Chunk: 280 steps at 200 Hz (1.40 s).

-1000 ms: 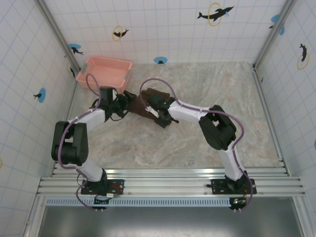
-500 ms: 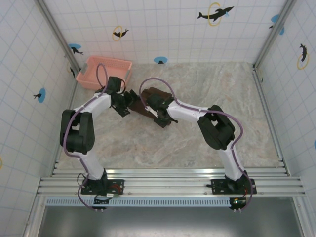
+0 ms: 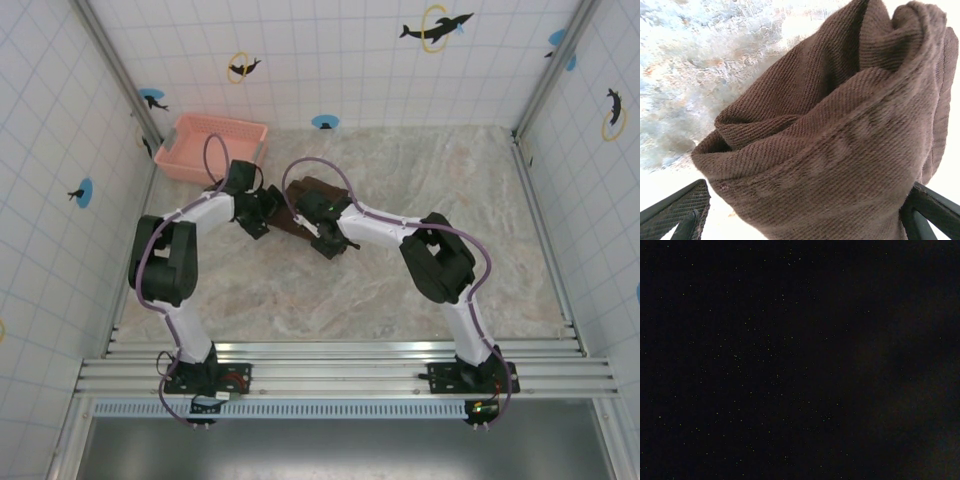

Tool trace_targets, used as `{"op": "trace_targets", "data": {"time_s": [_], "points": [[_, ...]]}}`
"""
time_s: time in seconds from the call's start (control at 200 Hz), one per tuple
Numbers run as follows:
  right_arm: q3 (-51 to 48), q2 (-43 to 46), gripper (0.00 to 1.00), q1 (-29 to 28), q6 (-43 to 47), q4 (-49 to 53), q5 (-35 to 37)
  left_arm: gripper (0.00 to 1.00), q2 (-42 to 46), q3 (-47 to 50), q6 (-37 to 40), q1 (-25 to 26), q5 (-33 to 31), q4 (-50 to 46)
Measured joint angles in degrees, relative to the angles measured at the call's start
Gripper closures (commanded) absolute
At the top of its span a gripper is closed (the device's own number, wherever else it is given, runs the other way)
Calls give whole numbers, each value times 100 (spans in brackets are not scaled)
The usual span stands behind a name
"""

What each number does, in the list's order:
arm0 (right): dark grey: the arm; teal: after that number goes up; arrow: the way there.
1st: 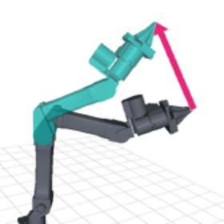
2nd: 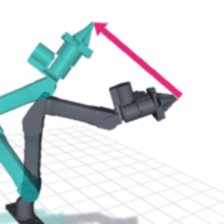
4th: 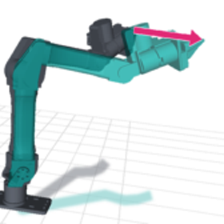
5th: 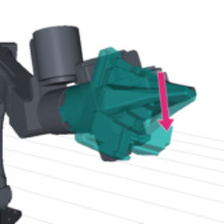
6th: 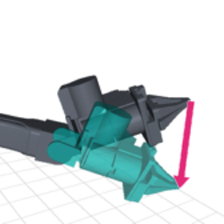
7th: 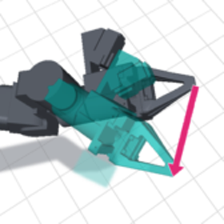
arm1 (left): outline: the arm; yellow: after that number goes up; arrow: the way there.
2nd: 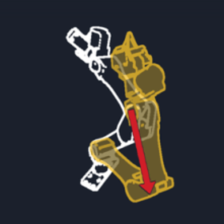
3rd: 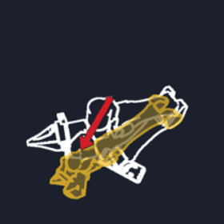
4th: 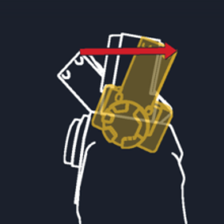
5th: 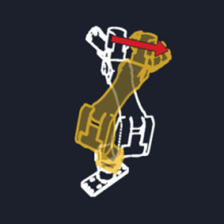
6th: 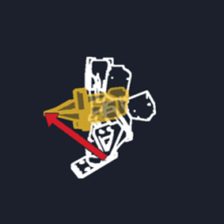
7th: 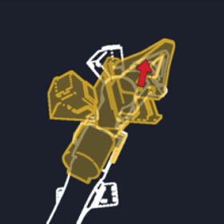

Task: Roll up the long pants

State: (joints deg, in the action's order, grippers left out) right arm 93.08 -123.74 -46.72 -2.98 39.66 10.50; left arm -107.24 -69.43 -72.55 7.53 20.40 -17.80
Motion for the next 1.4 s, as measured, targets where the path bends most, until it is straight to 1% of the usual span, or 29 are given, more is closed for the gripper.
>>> {"op": "trace_targets", "data": {"time_s": [0.225,0.31,0.43,0.505,0.54,0.595,0.635,0.65,0.686,0.706,0.721,0.756,0.791,0.831,0.871,0.881,0.901,0.916,1.031,1.121,1.206,1.286,1.316,1.346,1.366,1.401], "points": [[17,0,100,52,-9,15,-188,3,42,490,-404,184,-267,979],[17,0,100,57,-15,13,-219,3,87,804,-442,221,-367,1578],[26,0,100,72,-15,26,-256,6,199,1598,-595,256,-498,3093],[37,-2,100,85,-13,35,-293,11,144,2028,-702,256,-498,4177],[52,-11,100,90,-13,48,-308,15,48,2179,-750,254,-450,4666],[87,-28,100,92,-22,72,-328,27,-229,2315,-866,223,-291,5475],[105,-39,100,94,-28,74,-334,31,-479,2339,-931,208,-138,6019],[109,-44,100,94,-35,74,-339,35,-581,2339,-979,201,-70,6223],[116,-48,100,94,-48,72,-343,40,-863,2339,-1069,181,83,6760],[116,-48,100,94,-63,72,-341,41,-1036,2334,-1121,179,170,7095],[116,-48,100,94,-66,70,-345,44,-1145,2330,-1187,179,229,7296],[116,-48,100,98,-85,68,-345,44,-1436,2323,-1331,179,356,7840],[114,-48,100,103,-105,70,-352,52,-1674,2312,-1484,173,463,8347],[111,-48,100,107,-116,61,-361,65,-1847,2304,-1591,162,531,8693],[105,-48,100,111,-116,59,-369,79,-1963,2326,-1681,138,634,8968],[105,-48,100,111,-116,57,-372,85,-1974,2328,-1700,131,671,9016],[103,-48,100,111,-116,52,-369,95,-1998,2328,-1727,116,710,9073],[101,-48,100,111,-116,52,-367,100,-2006,2330,-1731,109,750,9106],[87,-42,100,111,-111,42,-367,100,-2024,2330,-1729,68,887,9156],[85,-37,100,111,-107,37,-367,100,-1947,2332,-1589,22,981,8966],[85,-37,100,109,-103,37,-367,100,-1718,2308,-1303,-22,1069,8380],[90,-37,100,109,-98,42,-369,100,-1340,2146,-911,-42,1084,7340],[90,-35,90,109,-98,46,-372,100,-1191,2048,-743,-44,1080,6870],[92,-31,76,109,-101,42,-376,100,-1045,1923,-562,-44,1062,6334],[90,-24,65,109,-101,44,-385,100,-968,1847,-459,-44,1049,6035],[90,-13,50,109,-127,44,-407,100,-844,1674,-262,-44,1016,5434]]}}
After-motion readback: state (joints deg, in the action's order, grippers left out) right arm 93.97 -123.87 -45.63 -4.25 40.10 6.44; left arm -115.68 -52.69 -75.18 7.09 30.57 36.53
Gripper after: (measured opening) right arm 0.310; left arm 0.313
